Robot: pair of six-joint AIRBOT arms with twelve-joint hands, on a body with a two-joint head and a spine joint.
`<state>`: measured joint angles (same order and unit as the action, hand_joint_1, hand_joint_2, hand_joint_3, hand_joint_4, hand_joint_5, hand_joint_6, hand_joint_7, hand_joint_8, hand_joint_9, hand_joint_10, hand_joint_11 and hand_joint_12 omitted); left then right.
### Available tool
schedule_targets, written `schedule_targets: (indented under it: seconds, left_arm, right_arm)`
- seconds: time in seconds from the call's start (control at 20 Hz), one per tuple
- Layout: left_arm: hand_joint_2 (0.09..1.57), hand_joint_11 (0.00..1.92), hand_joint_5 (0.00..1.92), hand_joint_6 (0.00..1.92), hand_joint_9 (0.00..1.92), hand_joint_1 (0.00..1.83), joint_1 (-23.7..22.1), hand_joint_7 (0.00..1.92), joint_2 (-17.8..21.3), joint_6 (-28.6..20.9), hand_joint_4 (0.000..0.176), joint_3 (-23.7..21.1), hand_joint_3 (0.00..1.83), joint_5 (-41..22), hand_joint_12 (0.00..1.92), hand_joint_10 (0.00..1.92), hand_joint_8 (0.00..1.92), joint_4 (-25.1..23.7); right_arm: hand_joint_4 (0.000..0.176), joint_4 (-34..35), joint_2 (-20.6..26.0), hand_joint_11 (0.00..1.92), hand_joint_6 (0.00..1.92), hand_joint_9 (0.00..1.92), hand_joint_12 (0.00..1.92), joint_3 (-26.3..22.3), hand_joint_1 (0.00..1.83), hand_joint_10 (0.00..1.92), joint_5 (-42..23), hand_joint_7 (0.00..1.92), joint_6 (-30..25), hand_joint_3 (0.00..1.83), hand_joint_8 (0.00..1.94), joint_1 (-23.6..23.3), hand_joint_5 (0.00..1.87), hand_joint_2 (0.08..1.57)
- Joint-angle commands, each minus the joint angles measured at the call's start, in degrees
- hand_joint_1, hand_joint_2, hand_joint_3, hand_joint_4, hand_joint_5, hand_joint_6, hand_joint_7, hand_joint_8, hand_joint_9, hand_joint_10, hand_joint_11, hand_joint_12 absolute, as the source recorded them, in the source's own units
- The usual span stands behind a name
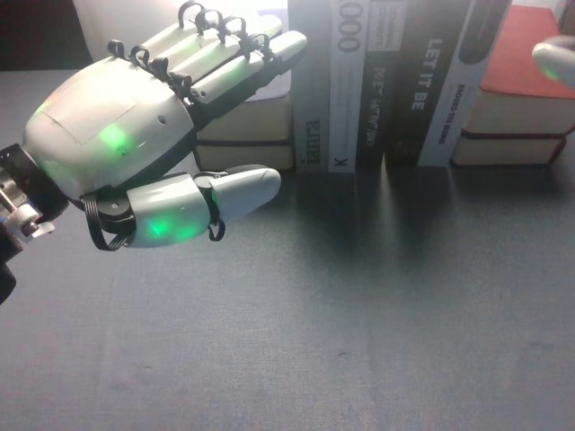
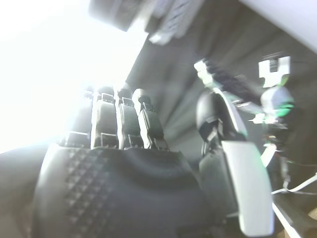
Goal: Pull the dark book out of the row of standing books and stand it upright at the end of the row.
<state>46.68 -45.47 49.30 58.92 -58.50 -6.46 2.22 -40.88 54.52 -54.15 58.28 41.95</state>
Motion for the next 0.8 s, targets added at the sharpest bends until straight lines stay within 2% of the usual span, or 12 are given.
schedule_targets:
  seconds: [0.0, 0.05, 0.1, 0.25, 0.3, 0.35, 0.5, 0.6, 0.65, 0.75]
  left_arm:
    - [1.36, 0.00, 0.01, 0.00, 0.00, 0.00, -0.4, 0.00, 0.0, 0.1, 0.033, 0.0, 0.00, -6.9, 0.00, 0.00, 0.00, 0.6]
    - [1.35, 0.00, 0.00, 0.00, 0.00, 0.00, -0.4, 0.00, 0.0, 0.1, 0.047, 0.0, 0.00, -6.9, 0.00, 0.00, 0.00, 0.7]
    - [1.35, 0.00, 0.00, 0.00, 0.00, 0.00, -0.3, 0.00, 0.0, 0.1, 0.056, 0.0, 0.00, -7.0, 0.00, 0.00, 0.00, 0.7]
    - [1.35, 0.00, 0.01, 0.00, 0.00, 0.00, 0.0, 0.00, 0.0, 0.1, 0.046, 0.0, 0.00, -7.1, 0.00, 0.00, 0.00, 0.9]
    - [1.34, 0.00, 0.01, 0.00, 0.00, 0.00, 0.1, 0.00, -0.1, 0.1, 0.055, 0.0, 0.00, -7.3, 0.00, 0.00, 0.00, 1.0]
    - [1.35, 0.00, 0.00, 0.00, 0.00, 0.00, 0.1, 0.00, -0.1, 0.1, 0.056, 0.0, 0.00, -7.3, 0.00, 0.00, 0.00, 1.1]
    - [1.35, 0.00, 0.00, 0.00, 0.00, 0.00, 0.1, 0.00, -0.1, 0.1, 0.053, 0.0, 0.00, -7.3, 0.00, 0.00, 0.00, 1.1]
    - [1.35, 0.00, 0.00, 0.00, 0.00, 0.00, 0.1, 0.00, -0.1, 0.1, 0.059, 0.0, 0.00, -7.3, 0.00, 0.00, 0.00, 1.2]
    - [1.36, 0.00, 0.00, 0.00, 0.00, 0.00, 0.1, 0.00, -0.1, 0.1, 0.052, 0.0, 0.00, -7.3, 0.00, 0.00, 0.00, 1.2]
    - [1.35, 0.00, 0.00, 0.00, 0.00, 0.00, 0.2, 0.00, -0.1, 0.1, 0.064, 0.0, 0.00, -7.5, 0.00, 0.00, 0.00, 1.3]
  right_arm:
    - [0.000, 1.4, -0.6, 0.00, 0.09, 0.00, 0.00, 0.7, 0.33, 0.00, -6.3, 0.00, 0.2, 0.02, 0.00, -1.5, 0.21, 1.39]
    - [0.000, 1.7, -1.3, 0.00, 0.10, 0.00, 0.00, 1.5, 0.18, 0.00, -5.6, 0.00, 0.4, 0.02, 0.00, -2.7, 0.25, 1.39]
    - [0.000, 2.1, -2.2, 0.00, 0.12, 0.00, 0.00, 2.2, 0.10, 0.00, -4.4, 0.00, 1.3, 0.02, 0.00, -4.2, 0.27, 1.39]
    - [0.000, 4.8, -4.9, 0.00, 0.14, 0.00, 0.00, 3.9, 0.05, 0.00, 1.3, 0.00, 8.0, 0.01, 0.00, -9.2, 0.30, 1.38]
    - [0.000, 5.3, -5.8, 0.00, 0.14, 0.00, 0.00, 4.7, 0.05, 0.00, 2.2, 0.00, 8.2, 0.00, 0.00, -10.2, 0.33, 1.37]
    - [0.000, 6.0, -7.0, 0.00, 0.15, 0.00, 0.00, 5.9, 0.07, 0.00, 3.6, 0.00, 8.3, 0.00, 0.00, -11.2, 0.35, 1.35]
    - [0.000, 8.0, -9.4, 0.00, 0.12, 0.00, 0.00, 8.2, 0.00, 0.00, 7.4, 0.00, 10.3, 0.00, 0.00, -13.3, 0.34, 1.34]
    - [0.000, 8.7, -10.2, 0.00, 0.12, 0.00, 0.00, 8.9, 0.00, 0.00, 9.2, 0.00, 11.7, 0.00, 0.00, -14.0, 0.35, 1.31]
    - [0.000, 8.9, -10.5, 0.00, 0.14, 0.00, 0.00, 9.2, 0.00, 0.00, 9.8, 0.00, 11.8, 0.00, 0.00, -14.0, 0.38, 1.32]
    - [0.000, 9.1, -10.8, 0.00, 0.15, 0.00, 0.00, 9.3, 0.00, 0.00, 10.3, 0.00, 11.8, 0.00, 0.00, -14.0, 0.42, 1.31]
